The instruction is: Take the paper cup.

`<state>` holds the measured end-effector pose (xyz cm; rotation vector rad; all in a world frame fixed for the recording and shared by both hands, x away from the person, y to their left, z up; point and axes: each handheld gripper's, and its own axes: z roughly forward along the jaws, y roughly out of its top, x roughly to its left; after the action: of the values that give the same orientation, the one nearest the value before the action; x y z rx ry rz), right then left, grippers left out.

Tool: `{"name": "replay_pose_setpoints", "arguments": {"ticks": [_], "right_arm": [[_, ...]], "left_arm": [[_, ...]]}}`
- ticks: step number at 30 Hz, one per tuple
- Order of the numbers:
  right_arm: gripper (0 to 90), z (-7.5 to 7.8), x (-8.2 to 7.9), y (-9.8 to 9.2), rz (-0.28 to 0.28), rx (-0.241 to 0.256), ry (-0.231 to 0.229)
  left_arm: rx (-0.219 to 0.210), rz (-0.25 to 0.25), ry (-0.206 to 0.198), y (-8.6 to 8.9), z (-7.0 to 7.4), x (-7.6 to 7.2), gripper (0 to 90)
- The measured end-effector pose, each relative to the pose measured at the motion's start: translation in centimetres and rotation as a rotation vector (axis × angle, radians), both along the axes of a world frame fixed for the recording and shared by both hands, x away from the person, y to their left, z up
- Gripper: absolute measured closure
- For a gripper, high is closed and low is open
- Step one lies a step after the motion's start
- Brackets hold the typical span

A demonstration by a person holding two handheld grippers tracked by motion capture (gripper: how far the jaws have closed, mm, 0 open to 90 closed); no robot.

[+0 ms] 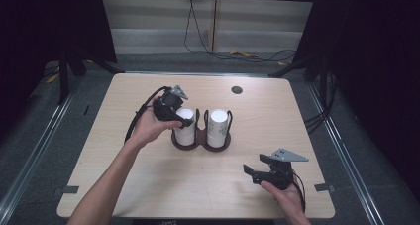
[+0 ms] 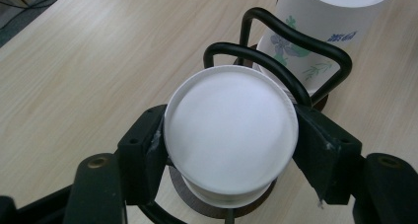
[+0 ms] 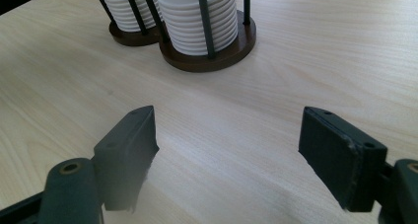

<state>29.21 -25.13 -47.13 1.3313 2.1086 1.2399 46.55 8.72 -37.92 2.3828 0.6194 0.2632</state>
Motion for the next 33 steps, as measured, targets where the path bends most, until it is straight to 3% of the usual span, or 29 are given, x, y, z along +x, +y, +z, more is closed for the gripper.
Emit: {"name": "replay_pose_setpoints", "arguments": {"ticks": [9, 18, 33], "right_arm": [[22.4, 0.0, 0.0, 0.0, 0.001, 0.005, 0.000], [22.4, 0.0, 0.0, 0.0, 0.000, 0.007, 0.002], [22.4, 0.0, 0.0, 0.0, -0.001, 0.012, 0.003]], "left_arm": [[-0.033, 0.006, -0.015, 0.0, 0.4, 0.0, 35.2], [-0.057, 0.019, -0.003, 0.5, 0.9, 0.1, 35.9], [-0.148, 0.036, -0.028, 1.4, 2.0, -0.1, 36.4]]}}
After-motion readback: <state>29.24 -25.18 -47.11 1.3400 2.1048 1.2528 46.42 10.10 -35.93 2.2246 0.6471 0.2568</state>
